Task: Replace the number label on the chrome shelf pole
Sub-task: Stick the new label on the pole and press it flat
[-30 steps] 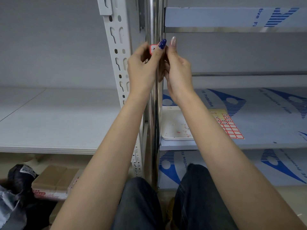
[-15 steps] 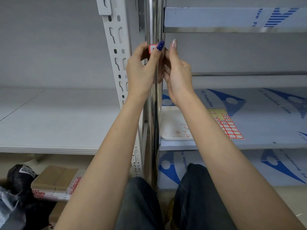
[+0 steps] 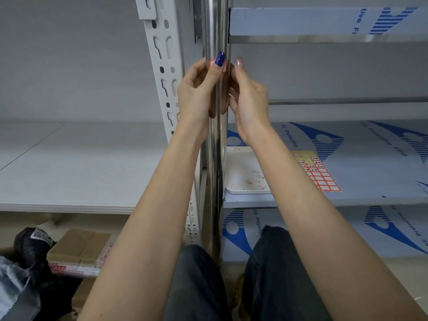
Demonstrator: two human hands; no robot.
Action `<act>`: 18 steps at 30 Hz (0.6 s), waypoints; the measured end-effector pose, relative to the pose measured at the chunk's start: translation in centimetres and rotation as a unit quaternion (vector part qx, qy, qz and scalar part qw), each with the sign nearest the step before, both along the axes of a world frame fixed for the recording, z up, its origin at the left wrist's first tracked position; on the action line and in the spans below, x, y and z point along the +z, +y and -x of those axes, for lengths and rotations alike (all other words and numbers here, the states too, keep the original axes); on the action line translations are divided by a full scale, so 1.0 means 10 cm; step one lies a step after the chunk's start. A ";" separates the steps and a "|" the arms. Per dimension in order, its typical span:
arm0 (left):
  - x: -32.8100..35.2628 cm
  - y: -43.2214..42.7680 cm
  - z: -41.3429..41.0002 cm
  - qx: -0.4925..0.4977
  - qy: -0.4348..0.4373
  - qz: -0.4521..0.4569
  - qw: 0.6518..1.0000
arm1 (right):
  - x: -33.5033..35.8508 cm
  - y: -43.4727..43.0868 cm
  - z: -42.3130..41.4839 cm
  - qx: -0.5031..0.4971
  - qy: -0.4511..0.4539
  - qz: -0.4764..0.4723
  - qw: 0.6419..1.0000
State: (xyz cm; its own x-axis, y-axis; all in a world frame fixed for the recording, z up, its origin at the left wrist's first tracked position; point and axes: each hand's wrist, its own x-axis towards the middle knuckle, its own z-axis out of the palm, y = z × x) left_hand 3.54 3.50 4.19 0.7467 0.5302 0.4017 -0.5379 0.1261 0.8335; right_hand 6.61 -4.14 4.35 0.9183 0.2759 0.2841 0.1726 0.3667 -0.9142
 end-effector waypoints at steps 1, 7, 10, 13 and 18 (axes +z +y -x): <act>0.00 0.00 0.02 -0.002 0.001 -0.004 1.000 | 0.00 0.00 0.01 -0.003 -0.001 0.001 1.000; 0.04 0.02 0.07 -0.029 0.006 0.026 0.999 | 0.01 0.01 0.04 -0.025 0.004 0.010 1.000; 0.07 0.01 0.09 -0.050 0.003 0.046 0.998 | -0.01 0.02 0.03 -0.020 -0.010 0.009 1.000; 0.06 0.00 0.10 -0.065 0.004 0.053 0.996 | 0.00 0.01 0.05 -0.006 -0.032 0.018 0.999; 0.04 0.01 0.08 -0.067 0.000 0.041 0.997 | 0.01 0.03 0.06 -0.007 -0.044 0.019 0.999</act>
State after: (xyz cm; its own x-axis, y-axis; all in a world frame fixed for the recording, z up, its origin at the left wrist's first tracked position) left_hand 2.72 3.64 4.62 0.8125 0.4573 0.3615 -0.5122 0.2639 0.8173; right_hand 6.00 -3.80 4.46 0.8940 0.2758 0.3532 0.2573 0.3294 -0.9085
